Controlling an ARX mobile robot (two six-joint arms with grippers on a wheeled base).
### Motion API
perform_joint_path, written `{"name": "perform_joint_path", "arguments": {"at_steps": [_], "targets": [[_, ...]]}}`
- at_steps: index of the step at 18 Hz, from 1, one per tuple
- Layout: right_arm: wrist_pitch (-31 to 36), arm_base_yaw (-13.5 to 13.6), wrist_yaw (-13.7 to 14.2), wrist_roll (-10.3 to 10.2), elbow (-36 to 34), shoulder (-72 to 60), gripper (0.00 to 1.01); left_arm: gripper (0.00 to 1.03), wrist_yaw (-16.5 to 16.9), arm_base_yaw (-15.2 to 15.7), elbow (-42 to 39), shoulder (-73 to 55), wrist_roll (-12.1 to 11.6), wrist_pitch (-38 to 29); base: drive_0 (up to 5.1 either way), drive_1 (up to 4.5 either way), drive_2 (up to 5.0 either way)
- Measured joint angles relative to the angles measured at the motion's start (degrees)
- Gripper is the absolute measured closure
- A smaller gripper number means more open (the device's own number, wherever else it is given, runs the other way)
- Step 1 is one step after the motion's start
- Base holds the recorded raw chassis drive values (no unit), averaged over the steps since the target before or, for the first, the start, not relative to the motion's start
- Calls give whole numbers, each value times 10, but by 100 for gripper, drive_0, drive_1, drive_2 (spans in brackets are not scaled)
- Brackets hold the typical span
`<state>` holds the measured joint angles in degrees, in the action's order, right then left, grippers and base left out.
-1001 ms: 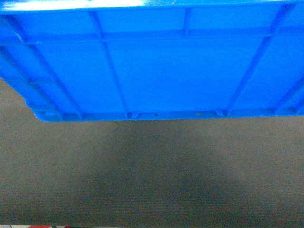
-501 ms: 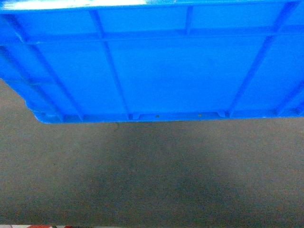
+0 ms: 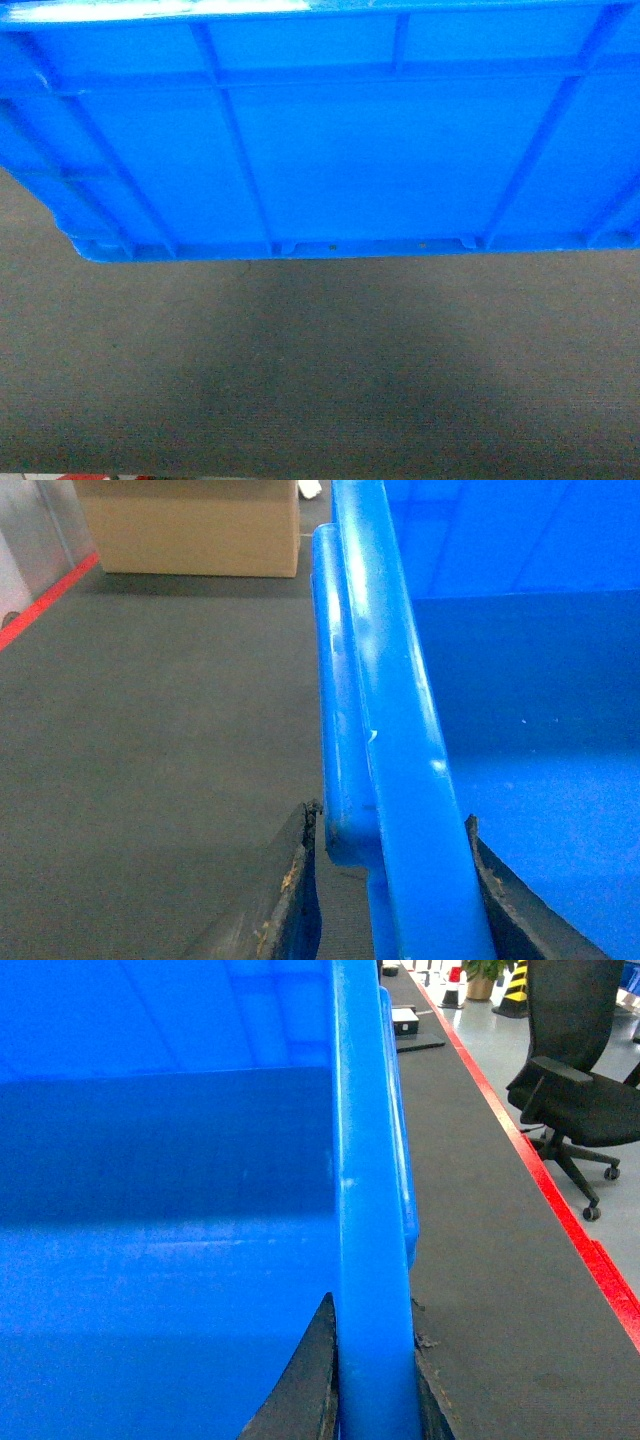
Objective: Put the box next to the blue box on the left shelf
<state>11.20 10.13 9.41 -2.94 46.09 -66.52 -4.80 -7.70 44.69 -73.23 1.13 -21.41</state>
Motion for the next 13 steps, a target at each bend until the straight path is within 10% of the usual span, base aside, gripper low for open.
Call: {"name": "perform_joint_path", "arguments": {"at_steps": [13], "targets": [[0,0,2,0,0,0,91,71,-1,-1,0,0,0,1,-142,-142,-142]]}}
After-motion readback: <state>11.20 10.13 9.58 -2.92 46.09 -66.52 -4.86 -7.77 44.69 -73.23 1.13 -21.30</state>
